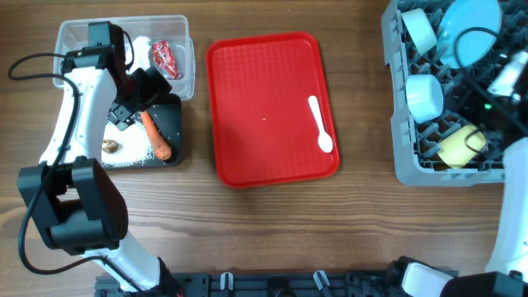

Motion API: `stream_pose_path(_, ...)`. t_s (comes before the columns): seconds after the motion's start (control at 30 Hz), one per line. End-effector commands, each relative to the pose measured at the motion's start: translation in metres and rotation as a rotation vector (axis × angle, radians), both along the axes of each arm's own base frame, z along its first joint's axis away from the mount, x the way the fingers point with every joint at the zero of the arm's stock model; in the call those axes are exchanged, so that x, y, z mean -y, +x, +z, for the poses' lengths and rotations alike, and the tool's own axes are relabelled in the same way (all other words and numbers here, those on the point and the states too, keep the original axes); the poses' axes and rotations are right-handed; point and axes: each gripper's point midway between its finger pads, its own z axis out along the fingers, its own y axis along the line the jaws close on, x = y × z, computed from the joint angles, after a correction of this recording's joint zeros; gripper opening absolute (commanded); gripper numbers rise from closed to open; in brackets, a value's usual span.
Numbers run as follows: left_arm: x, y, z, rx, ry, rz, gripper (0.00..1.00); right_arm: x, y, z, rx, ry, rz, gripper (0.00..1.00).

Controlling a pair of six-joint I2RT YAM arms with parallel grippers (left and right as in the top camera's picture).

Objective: Sort waste into correct bins and load items into the dishwasher rack
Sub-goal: 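Move the right gripper to the white spoon and grasp it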

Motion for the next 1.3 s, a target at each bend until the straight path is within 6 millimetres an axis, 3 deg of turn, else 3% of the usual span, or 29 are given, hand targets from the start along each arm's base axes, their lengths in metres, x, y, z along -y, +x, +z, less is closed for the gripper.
stream_pose_path(0.0, -0.003, 0.005, 0.017, 0.047, 0.015, 0.003, 1.00, -0.057, 0.012, 0.010, 0.042, 0.026, 0.192, 0.78)
stream_pose_path(0.13, -0.003, 0.005, 0.017, 0.047, 0.015, 0.003, 1.00, -0.130, 0.028, 0.006, 0.056, 0.019, 0.393, 0.78)
stream_pose_path(0.23, -0.003, 0.005, 0.017, 0.047, 0.015, 0.003, 1.00, -0.162, 0.038, -0.008, 0.041, -0.018, 0.464, 0.75)
stream_pose_path(0.43, -0.003, 0.005, 0.017, 0.047, 0.015, 0.003, 1.00, -0.211, 0.057, -0.074, -0.082, -0.024, 0.554, 0.74)
stream_pose_path(0.53, -0.003, 0.005, 0.017, 0.047, 0.015, 0.003, 1.00, -0.234, 0.057, -0.109, -0.148, 0.023, 0.644, 0.71)
stream_pose_path(0.83, -0.003, 0.005, 0.017, 0.047, 0.015, 0.003, 1.00, -0.244, 0.049, -0.186, -0.318, -0.006, 0.711, 0.69)
stream_pose_path(1.27, -0.003, 0.005, 0.017, 0.047, 0.015, 0.003, 1.00, -0.257, 0.049, -0.210, -0.337, 0.025, 0.764, 0.66)
